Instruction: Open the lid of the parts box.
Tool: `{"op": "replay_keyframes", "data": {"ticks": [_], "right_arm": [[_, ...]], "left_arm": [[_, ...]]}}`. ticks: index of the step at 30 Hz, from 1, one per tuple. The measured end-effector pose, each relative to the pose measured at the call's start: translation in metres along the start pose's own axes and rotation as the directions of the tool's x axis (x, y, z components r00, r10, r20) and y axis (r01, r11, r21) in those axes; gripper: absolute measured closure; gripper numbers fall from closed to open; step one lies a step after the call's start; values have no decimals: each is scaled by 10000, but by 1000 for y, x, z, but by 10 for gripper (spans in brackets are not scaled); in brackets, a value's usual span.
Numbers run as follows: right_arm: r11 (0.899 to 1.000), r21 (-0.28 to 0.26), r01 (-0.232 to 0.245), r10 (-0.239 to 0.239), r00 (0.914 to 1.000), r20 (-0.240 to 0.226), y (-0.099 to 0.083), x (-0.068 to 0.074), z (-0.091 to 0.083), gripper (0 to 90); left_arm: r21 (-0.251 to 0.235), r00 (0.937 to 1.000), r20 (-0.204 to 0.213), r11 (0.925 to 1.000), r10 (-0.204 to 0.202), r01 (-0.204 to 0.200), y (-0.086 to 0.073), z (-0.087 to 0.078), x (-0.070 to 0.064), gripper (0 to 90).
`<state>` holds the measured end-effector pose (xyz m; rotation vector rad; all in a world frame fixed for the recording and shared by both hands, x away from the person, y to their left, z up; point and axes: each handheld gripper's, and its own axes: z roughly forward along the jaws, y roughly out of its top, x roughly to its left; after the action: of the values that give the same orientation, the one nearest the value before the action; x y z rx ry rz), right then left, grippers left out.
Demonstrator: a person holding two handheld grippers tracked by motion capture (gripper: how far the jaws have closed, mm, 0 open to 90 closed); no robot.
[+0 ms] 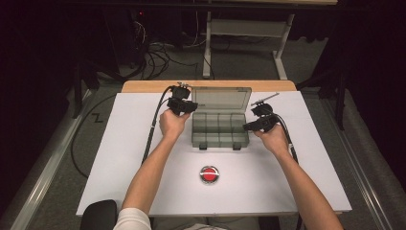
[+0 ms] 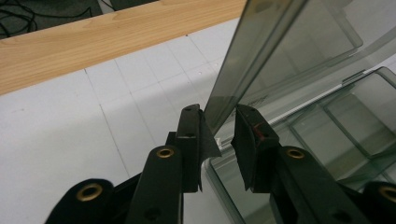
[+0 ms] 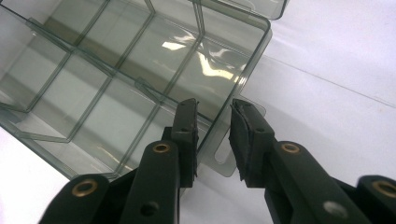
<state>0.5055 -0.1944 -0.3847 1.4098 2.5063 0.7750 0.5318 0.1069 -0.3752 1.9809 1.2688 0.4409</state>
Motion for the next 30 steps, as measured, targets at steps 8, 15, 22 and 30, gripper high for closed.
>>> {"op": "replay_keyframes", "data": {"ticks": [8,15,22,30], "right_arm": [[10000,-25,70,-70,9999,100,-1,1,0,741],[10000,-31,44,-44,9999,121,-1,2,0,741],[10000,-27,44,-43,9999,120,-1,2,0,741],[10000,-41,6,-5,9999,128,-1,2,0,741]], "left_arm": [[177,9997,-146,9997,-184,187,-4,14,2,723],[258,9994,-207,9992,-288,294,-6,20,3,726],[336,9992,-186,9988,-352,358,-7,24,4,726],[323,9991,-184,9987,-391,397,-8,26,4,723]]}}
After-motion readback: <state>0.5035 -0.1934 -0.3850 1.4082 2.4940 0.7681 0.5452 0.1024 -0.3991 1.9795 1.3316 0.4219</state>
